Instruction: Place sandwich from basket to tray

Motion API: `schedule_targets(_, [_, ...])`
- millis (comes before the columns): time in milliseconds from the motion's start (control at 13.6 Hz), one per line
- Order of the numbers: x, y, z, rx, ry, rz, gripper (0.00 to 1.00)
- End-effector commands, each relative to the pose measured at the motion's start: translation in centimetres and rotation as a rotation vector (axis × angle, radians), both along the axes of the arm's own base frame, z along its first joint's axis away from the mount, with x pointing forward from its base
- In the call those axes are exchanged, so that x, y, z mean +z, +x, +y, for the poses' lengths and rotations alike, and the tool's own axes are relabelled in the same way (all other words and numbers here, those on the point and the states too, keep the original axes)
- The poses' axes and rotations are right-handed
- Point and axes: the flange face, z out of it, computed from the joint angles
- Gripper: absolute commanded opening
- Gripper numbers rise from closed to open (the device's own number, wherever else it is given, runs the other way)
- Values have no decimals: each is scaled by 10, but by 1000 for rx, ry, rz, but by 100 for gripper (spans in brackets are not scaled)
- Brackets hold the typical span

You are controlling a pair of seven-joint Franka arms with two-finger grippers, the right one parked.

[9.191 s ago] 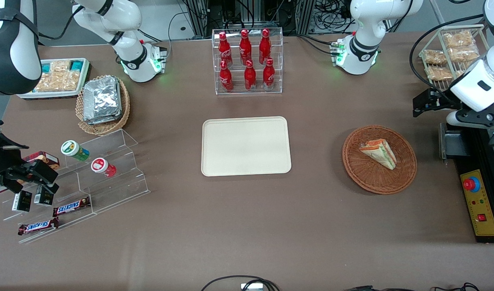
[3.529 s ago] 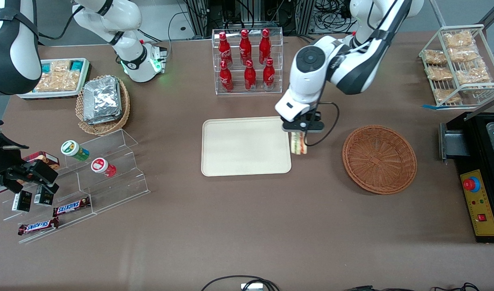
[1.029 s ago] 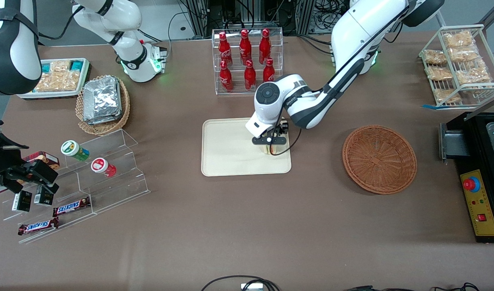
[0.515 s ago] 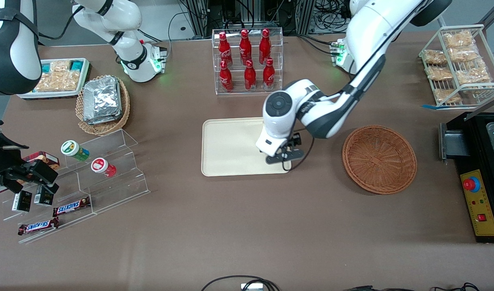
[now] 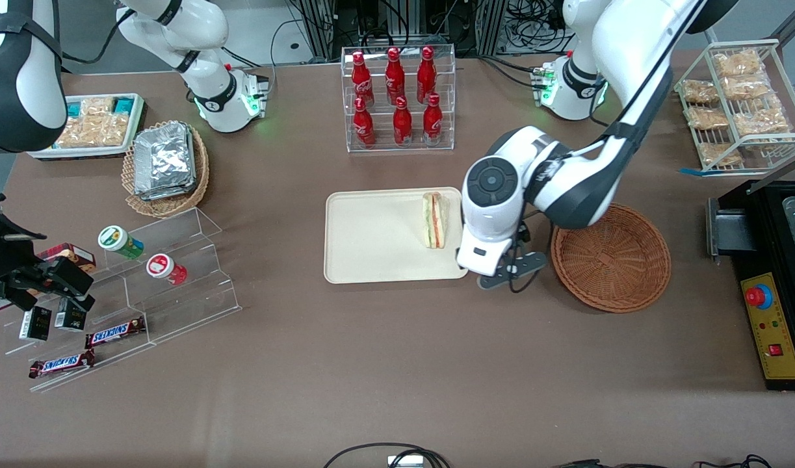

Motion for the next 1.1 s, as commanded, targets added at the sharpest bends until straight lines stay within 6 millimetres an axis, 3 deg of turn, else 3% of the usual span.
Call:
schedule_targets(0, [23, 16, 37, 71, 34, 1, 99])
schedule_targets(294, [56, 24, 88, 41, 29, 36, 100])
schedule_targets(588, [103, 20, 160, -45, -21, 89, 100])
schedule_targets(809, [150, 3, 227, -114, -100, 103, 100])
schedule_targets(1029, [191, -23, 280, -245, -124, 155, 100])
